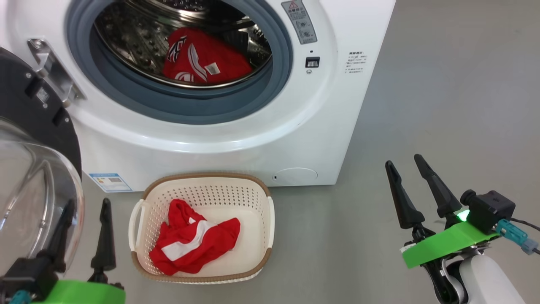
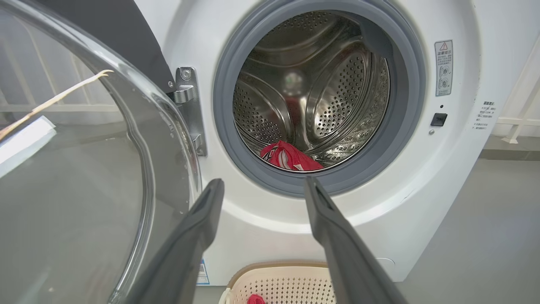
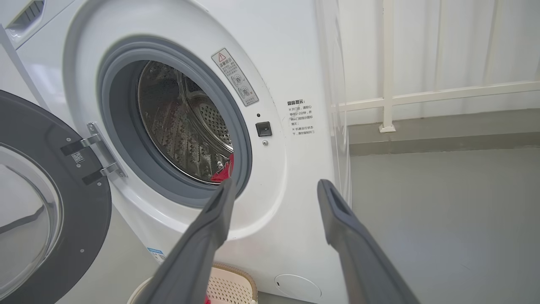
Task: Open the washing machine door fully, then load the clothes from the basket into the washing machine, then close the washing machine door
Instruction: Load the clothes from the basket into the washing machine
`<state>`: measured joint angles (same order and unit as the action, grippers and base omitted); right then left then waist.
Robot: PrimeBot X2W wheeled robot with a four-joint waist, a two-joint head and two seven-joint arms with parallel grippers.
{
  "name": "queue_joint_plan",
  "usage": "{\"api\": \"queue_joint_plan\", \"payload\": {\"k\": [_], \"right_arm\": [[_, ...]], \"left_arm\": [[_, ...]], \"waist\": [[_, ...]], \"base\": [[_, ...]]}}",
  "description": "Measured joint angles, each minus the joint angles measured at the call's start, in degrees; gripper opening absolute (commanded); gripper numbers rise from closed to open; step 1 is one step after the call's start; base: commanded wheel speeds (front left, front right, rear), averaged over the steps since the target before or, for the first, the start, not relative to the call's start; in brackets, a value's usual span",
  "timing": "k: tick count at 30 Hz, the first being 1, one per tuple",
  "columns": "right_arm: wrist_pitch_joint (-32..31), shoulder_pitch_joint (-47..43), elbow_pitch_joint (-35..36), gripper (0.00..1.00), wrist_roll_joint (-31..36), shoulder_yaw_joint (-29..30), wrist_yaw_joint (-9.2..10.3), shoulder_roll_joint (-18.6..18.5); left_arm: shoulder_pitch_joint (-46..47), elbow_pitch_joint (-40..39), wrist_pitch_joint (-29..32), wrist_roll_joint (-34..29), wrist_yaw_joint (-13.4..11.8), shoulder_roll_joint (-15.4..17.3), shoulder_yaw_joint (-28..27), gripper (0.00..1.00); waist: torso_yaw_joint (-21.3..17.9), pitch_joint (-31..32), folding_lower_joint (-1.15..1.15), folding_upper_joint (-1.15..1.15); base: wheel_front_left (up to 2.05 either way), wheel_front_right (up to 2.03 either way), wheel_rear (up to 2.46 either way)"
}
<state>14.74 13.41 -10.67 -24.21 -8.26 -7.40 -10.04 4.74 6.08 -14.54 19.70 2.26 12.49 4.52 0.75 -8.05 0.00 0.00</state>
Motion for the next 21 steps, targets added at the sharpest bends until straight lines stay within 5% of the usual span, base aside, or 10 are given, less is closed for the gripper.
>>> {"api": "queue_joint_plan", "payload": {"k": [21], "right_arm": [[0.0,-2.9,-0.9,1.0,0.0,0.3,0.0,-1.0]], "left_arm": [[-5.5,-3.0,0.0,-2.9,0.6,-4.2,-3.7,1.0]], "waist": [[0.6,2.6,0.0,0.0]], "base": [[0.0,0.0,0.0]]}}
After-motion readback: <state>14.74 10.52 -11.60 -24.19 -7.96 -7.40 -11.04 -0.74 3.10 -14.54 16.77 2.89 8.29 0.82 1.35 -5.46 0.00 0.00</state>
